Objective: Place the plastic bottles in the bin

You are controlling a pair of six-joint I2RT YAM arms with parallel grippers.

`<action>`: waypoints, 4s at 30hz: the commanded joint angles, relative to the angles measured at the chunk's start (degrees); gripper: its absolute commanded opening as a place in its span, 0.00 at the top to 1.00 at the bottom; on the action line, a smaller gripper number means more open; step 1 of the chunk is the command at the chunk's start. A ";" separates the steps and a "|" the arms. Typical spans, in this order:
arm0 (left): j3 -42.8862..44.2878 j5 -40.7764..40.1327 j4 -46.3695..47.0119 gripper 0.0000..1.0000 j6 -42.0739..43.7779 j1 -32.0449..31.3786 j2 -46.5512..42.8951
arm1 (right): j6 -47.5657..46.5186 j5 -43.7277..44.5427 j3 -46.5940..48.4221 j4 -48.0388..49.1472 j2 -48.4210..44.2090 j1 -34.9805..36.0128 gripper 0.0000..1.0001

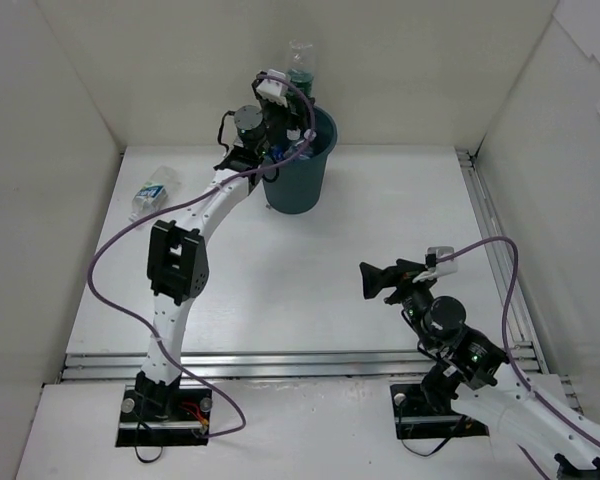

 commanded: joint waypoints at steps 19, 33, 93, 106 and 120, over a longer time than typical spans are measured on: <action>-6.74 -9.90 -18.97 0.06 8.05 4.16 -23.33 | 0.40 -0.27 -1.70 8.43 3.00 0.20 0.03; -1.04 -15.00 -44.90 0.06 16.41 21.21 -15.52 | 1.54 -5.72 -3.72 8.96 -2.63 0.28 0.03; -2.77 -13.47 -48.01 0.76 13.42 27.73 -16.01 | 1.72 -7.83 -5.48 8.61 -6.41 0.37 0.03; -8.76 8.86 -29.99 0.72 15.53 7.25 -29.93 | 2.16 -7.66 -4.95 8.25 -6.59 0.37 0.03; -11.92 21.25 3.05 0.70 11.58 3.90 -18.87 | 0.75 -4.15 -4.60 8.78 -3.87 0.37 0.03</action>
